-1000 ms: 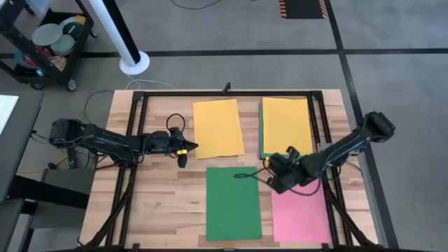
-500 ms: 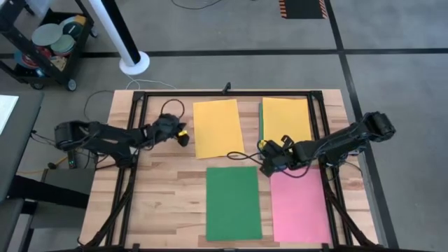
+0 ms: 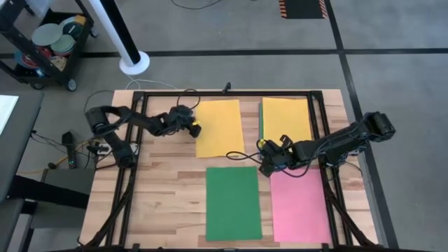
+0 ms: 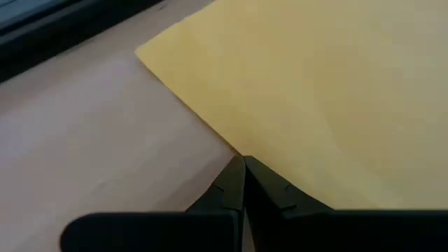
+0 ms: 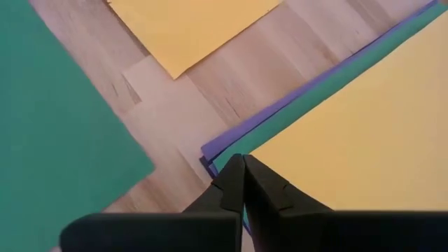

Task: Organize paper
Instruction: Adjust the yellow paper

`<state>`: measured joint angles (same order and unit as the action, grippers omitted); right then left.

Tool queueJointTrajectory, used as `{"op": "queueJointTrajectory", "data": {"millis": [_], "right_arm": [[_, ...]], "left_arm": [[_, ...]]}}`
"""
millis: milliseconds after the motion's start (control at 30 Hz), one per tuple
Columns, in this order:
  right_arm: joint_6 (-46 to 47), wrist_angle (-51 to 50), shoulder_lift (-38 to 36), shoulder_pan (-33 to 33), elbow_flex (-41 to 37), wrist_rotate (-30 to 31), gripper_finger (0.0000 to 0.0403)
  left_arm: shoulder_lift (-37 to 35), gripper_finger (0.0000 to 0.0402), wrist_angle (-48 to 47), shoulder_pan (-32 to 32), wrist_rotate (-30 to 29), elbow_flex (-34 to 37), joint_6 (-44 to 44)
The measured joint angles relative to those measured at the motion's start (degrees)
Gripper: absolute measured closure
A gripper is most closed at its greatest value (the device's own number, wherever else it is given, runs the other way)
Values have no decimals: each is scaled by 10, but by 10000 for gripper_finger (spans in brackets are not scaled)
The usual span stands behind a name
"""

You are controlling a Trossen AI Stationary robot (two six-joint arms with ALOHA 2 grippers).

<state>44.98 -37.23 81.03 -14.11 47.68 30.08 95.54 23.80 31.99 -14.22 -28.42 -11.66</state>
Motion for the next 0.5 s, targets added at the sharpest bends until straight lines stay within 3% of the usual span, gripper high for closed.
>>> {"op": "queueJointTrajectory", "data": {"millis": [233, 500], "right_arm": [[6, 2, 0, 0, 0, 0, 402], [-14, -7, 0, 1, 0, 4, 395]], "left_arm": [[19, 401, -6, 0, 8, -33, -1], [-42, 401, -72, -21, 17, -34, -31]]}}
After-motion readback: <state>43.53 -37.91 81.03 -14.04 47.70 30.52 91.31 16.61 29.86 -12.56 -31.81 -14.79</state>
